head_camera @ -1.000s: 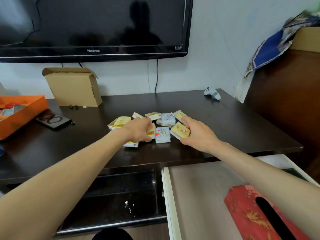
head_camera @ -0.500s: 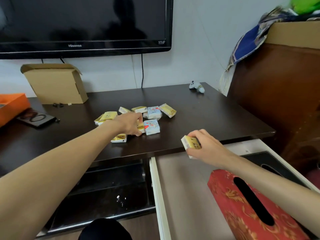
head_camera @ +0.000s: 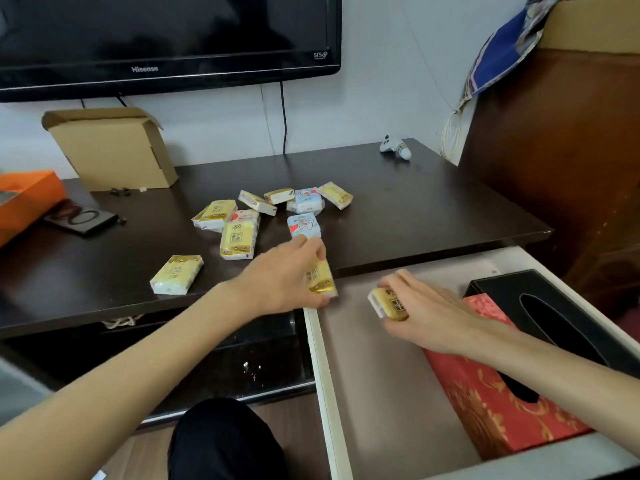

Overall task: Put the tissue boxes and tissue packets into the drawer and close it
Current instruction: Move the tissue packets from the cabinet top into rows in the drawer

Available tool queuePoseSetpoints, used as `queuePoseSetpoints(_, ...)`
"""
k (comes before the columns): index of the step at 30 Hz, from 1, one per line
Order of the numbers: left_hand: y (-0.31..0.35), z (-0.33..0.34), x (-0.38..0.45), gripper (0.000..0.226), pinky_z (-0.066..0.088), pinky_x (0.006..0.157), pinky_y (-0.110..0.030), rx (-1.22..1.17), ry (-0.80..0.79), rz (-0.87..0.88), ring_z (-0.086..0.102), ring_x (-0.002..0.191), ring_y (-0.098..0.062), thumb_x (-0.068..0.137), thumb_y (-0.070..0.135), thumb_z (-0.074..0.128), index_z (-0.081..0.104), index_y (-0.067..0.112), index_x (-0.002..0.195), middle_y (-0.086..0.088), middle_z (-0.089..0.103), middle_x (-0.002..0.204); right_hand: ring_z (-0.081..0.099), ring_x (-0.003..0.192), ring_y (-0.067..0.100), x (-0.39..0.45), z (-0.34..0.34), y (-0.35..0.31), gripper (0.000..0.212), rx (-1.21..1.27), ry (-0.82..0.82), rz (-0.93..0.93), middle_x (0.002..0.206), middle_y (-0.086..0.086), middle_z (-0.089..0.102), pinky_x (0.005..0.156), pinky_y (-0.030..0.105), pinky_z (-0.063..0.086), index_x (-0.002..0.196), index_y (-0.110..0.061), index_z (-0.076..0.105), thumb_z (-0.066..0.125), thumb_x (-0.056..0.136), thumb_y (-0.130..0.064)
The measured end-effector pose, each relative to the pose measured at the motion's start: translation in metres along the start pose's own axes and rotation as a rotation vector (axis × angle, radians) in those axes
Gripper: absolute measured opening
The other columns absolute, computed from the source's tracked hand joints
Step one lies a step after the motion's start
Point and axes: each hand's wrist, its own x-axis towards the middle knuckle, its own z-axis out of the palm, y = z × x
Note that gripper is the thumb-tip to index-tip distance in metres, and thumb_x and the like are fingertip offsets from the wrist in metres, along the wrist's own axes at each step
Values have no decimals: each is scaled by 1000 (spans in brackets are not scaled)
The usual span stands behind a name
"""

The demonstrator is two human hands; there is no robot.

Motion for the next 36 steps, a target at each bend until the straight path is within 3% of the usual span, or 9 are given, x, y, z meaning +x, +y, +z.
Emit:
queuePoseSetpoints(3,32,42,-16,64,35,67,-32,112,-47,111,56,88,-20,67,62,71,43,29,113,6,49,104,60,104,23,-4,12,-1,48,-183,-31,-76,117,-6,51,88,38,37,126,-27,49,59,82,-45)
queuePoseSetpoints(6,46,74,-12,66,43,82,-39,213,-65,104,60,99,-28,72,62,69,44,21,118,-2,53,111,62,111,24,0,22,0,50,-208,-111,-56,121,-3,52,104,48,33,129,-26,48,59,84,-46)
queuePoseSetpoints(10,53,101,-2,72,38,96,-44,259,-157,58,59,109,-30,73,63,67,44,17,124,-5,56,119,59,121,24,5,29,6,63,-190,-229,-52,129,-3,54,112,57,26,136,-24,47,59,83,-56)
queuePoseSetpoints(14,51,110,2,76,28,100,-43,250,-213,65,58,111,-29,72,65,64,46,17,127,-5,59,121,54,125,23,8,24,18,69,-223,-347,-143,128,-4,56,112,52,30,134,-24,49,67,75,-53)
queuePoseSetpoints(18,44,107,2,76,17,110,-43,294,-274,44,55,115,-25,69,72,61,54,17,121,-3,61,120,49,134,25,17,20,23,79,-319,-356,-207,145,1,52,114,45,32,148,-18,43,72,79,-43)
queuePoseSetpoints(21,42,104,3,61,9,115,-47,315,-350,18,57,111,-24,72,69,61,59,20,108,-1,64,111,56,125,26,24,17,21,70,-274,-353,-198,136,0,57,101,39,44,141,-19,49,75,81,-42)
queuePoseSetpoints(25,48,106,9,56,18,112,-43,312,-363,41,59,105,-23,74,68,62,59,21,104,0,64,106,59,107,22,23,20,22,48,-241,-287,-188,112,-2,58,83,36,45,120,-22,61,74,80,-45)
queuePoseSetpoints(31,52,109,23,60,38,99,-40,242,-338,32,60,98,-24,69,67,67,58,22,107,0,64,103,56,103,20,18,22,26,56,-287,-246,-132,107,-2,61,95,39,43,111,-22,65,71,76,-64)
queuePoseSetpoints(36,57,113,26,61,40,90,-38,234,-305,44,61,98,-25,68,63,71,58,22,111,-1,64,105,56,103,20,18,24,27,62,-264,-234,-133,106,-2,61,92,38,45,110,-21,64,71,73,-70)
